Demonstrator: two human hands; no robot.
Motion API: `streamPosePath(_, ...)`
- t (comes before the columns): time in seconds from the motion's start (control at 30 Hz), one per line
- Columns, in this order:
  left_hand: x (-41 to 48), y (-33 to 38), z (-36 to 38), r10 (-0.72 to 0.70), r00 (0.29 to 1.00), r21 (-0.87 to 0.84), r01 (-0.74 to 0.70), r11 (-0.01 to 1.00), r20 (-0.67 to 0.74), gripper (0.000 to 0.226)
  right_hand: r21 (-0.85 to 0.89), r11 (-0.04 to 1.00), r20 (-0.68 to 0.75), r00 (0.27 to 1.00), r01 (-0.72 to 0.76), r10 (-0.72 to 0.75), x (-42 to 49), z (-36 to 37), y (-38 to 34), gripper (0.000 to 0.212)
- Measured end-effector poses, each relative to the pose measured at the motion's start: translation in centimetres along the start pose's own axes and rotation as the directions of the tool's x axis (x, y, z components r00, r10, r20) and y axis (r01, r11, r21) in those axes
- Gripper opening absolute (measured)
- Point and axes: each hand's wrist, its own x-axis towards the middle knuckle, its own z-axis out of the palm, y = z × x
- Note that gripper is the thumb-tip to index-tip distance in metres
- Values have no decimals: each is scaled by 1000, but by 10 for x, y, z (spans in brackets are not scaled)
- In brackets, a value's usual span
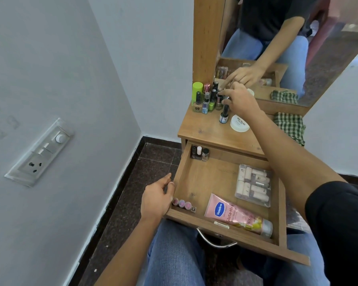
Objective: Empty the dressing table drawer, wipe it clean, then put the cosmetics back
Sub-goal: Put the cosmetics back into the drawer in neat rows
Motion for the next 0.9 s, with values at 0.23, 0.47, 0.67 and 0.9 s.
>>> streamPosePath(0.23,0,-1,0,-1,1000,4,1,1000,-2,38,-58,998,-6,1000,22,-23,-1,-7,-1,31)
streamPosePath(0.47,0,1,0,-10,1000,-2,10,1000,-5,37,-84,991,-43,993,109,-112,-1,-8,1,23)
streamPosePath(0.67,1,0,0,-23,1000,-4,23,1000,11,37,-69,988,-34,989,138,-141,0,-6,4,16)
streamPosePath(0.9,1,2,-1,-25,1000,7,25,1000,15,37,-25,995,12,995,99,-98,4,-7,2,24)
